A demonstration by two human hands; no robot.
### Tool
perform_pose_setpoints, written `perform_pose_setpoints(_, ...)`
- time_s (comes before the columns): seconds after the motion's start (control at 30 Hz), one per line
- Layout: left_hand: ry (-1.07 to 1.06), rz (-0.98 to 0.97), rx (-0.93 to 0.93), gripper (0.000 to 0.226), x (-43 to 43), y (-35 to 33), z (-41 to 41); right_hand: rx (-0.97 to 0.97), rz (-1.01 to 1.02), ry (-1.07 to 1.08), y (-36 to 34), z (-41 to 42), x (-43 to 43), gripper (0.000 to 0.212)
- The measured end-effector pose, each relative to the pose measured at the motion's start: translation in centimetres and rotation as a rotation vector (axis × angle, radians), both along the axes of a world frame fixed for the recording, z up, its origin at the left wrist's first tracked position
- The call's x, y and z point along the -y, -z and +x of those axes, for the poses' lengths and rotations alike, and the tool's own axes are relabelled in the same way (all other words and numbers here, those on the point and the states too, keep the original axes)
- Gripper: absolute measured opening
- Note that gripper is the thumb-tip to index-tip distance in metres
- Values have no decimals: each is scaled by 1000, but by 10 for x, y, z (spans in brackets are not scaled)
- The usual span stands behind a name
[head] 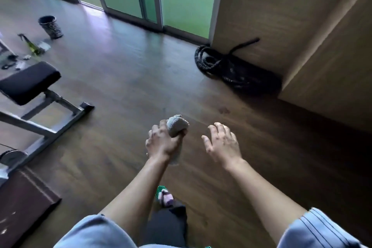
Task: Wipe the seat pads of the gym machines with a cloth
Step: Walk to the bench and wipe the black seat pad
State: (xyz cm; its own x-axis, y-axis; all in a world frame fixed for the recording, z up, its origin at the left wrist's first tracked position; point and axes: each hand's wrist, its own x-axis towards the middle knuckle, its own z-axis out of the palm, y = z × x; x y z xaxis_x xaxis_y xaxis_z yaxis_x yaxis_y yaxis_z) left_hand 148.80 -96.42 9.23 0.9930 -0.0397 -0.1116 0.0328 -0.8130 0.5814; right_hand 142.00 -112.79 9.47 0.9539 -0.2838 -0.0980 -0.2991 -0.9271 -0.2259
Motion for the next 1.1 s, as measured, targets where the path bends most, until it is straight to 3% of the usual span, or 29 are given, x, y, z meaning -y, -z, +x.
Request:
perform_pose_setpoints(0.43, -200, 66, -30, 70, -45, 11, 326, -18, 35, -234, 14, 372, -33, 52)
perform_pose_setpoints(0.8, -627, 10, -23, 70, -123, 29, 548, 35, 35, -610, 32, 653, -111, 51)
perform_pose_setpoints(1.1, -1061, -148, 17, 67, -222, 42, 664, 51, 50, -970, 36, 825, -238, 44)
